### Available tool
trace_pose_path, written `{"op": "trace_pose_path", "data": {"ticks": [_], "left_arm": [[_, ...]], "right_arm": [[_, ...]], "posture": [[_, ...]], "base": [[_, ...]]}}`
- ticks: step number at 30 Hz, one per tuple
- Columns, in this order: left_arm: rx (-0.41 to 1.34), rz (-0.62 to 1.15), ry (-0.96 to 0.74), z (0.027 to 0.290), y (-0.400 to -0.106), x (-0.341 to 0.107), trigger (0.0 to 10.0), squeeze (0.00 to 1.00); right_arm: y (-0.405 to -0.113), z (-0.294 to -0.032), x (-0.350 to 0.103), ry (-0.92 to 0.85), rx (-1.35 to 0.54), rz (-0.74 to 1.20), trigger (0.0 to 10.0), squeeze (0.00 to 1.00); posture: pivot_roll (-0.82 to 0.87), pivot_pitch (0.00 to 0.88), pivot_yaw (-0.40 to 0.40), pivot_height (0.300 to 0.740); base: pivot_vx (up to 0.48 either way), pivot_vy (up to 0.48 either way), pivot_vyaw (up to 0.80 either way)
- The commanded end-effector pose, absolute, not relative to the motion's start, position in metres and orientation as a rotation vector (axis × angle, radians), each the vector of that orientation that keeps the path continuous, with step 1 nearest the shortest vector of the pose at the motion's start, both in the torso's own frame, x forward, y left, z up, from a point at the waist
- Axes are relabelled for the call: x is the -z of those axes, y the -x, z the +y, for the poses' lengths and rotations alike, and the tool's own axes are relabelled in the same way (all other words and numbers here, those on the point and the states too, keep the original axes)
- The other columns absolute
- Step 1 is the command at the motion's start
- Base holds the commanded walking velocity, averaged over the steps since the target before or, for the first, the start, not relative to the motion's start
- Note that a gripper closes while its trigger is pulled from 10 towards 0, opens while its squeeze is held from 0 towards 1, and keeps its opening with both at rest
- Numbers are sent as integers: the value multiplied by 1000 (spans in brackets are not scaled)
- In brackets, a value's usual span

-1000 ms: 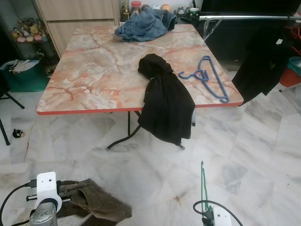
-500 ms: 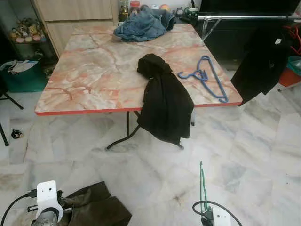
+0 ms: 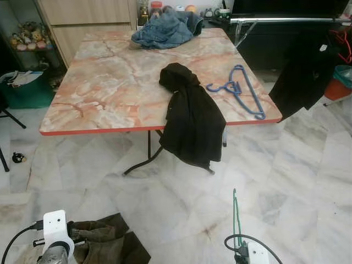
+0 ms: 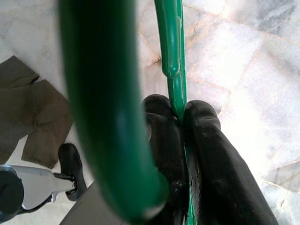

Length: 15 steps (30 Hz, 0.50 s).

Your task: Hang hanger

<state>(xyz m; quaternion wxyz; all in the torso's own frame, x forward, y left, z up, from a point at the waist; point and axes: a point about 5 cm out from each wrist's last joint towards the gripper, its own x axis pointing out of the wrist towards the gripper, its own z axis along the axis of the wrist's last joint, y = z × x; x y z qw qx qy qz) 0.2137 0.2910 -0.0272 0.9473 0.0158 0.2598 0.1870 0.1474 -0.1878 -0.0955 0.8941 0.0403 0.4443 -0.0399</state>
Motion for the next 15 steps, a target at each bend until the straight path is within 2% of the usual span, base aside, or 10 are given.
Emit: {"op": "trace_pose_path", "data": {"ticks": [1, 12, 15], "left_arm": [[-413, 512, -12, 296, -215, 24, 10000, 0], [-515, 485, 32, 311, -214, 18, 10000, 0], [-529, 483, 34, 313, -213, 17, 10000, 0]], "right_arm": [[-144, -189, 97, -91, 101, 931, 10000, 0], [-144, -192, 96, -75, 90, 921, 10000, 0], [-144, -192, 96, -62, 88, 918, 10000, 0]], "posture": [[-1, 46, -3, 740], [2, 45, -3, 740], [0, 45, -3, 740]], "base": [[262, 0, 0], [283, 0, 0], [291, 0, 800]]}}
